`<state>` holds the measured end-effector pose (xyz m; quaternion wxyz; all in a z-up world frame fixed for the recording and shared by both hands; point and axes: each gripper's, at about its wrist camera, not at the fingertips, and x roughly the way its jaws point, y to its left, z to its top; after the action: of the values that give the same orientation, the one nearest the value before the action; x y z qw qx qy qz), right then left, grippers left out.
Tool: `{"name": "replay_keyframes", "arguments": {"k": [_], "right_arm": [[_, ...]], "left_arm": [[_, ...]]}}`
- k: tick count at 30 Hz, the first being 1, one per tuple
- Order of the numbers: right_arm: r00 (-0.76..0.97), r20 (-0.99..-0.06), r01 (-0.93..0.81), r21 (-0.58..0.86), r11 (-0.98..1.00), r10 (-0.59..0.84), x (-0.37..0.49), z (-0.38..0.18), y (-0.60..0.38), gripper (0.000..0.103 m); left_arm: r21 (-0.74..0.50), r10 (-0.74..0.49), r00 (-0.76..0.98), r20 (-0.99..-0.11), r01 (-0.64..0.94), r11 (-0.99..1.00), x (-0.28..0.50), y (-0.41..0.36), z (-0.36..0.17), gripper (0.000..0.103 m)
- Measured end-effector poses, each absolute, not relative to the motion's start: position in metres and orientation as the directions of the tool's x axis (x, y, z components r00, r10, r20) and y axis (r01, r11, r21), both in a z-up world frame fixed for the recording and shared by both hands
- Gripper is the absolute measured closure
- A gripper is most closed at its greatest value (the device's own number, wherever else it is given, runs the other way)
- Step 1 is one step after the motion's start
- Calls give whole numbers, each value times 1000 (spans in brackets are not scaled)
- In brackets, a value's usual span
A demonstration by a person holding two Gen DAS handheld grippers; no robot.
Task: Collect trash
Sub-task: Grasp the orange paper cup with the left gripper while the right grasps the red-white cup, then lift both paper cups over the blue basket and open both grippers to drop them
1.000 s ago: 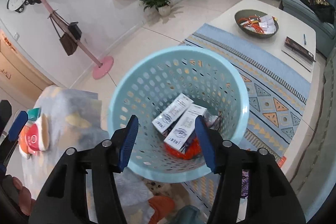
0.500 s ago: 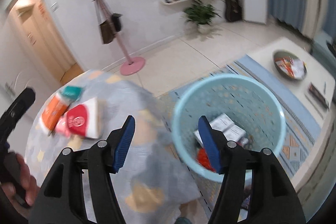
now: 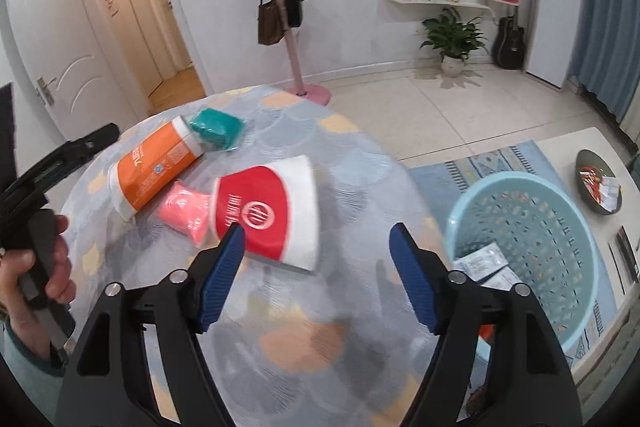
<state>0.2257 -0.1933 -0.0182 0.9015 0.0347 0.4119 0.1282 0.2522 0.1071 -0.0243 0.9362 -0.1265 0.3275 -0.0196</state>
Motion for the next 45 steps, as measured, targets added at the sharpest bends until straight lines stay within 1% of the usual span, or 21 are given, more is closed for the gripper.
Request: {"name": "replay_keyframes", "arguments": {"k": [5, 8, 12, 16, 20, 22, 24, 25, 27, 30, 32, 34, 36, 39, 42, 45], "right_arm": [[627, -731, -212, 171, 962, 268, 239, -22, -173, 22], [621, -735, -203, 186, 961, 274, 249, -30, -164, 22], [618, -741, -187, 186, 965, 263, 255, -41, -159, 22], [601, -762, -156, 186, 970, 242, 261, -51, -160, 22], [603, -761, -135, 197, 971, 238, 262, -52, -165, 22], [595, -765, -148, 195, 969, 245, 262, -53, -163, 22], [607, -758, -165, 174, 971, 239, 260, -51, -157, 32], [615, -753, -173, 162, 972, 235, 257, -50, -154, 32], [647, -730, -185, 131, 974, 222, 251, -46, -150, 32], [681, -691, -210, 134, 969, 243, 241, -39, -148, 32], [689, -679, -209, 149, 966, 254, 238, -37, -152, 32], [683, -678, -205, 181, 962, 273, 241, -37, -159, 32], [674, -680, -188, 223, 957, 290, 245, -39, -167, 32], [657, -684, -171, 274, 947, 316, 253, -42, -176, 32], [658, -681, -177, 274, 945, 321, 251, -40, -174, 32], [666, -677, -190, 253, 948, 314, 247, -39, -170, 32]], "left_arm": [[-411, -256, 743, -618, -28, 911, 268, 134, -48, 13], [-453, -311, 718, -623, -7, 892, 274, 133, -60, 13], [-524, -391, 696, -603, 24, 851, 273, 133, -72, 13], [-556, -426, 686, -589, 39, 831, 274, 129, -76, 13], [-561, -414, 713, -566, 35, 827, 266, 132, -73, 14], [-549, -388, 740, -549, 31, 835, 260, 138, -68, 14], [-528, -355, 760, -544, 19, 849, 257, 143, -63, 13], [-525, -352, 760, -546, 16, 851, 260, 144, -62, 13], [-526, -349, 753, -558, 5, 850, 269, 145, -58, 13], [-528, -394, 715, -578, 41, 848, 289, 137, -53, 13], [-472, -407, 650, -642, 83, 878, 303, 125, -56, 14], [-388, -371, 626, -686, 117, 914, 305, 111, -58, 13], [-344, -349, 633, -691, 137, 929, 299, 103, -56, 13], [-320, -340, 621, -706, 149, 936, 290, 95, -56, 12], [-313, -339, 619, -708, 156, 937, 278, 88, -60, 11], [-310, -317, 642, -698, 127, 942, 271, 86, -60, 11]]}}
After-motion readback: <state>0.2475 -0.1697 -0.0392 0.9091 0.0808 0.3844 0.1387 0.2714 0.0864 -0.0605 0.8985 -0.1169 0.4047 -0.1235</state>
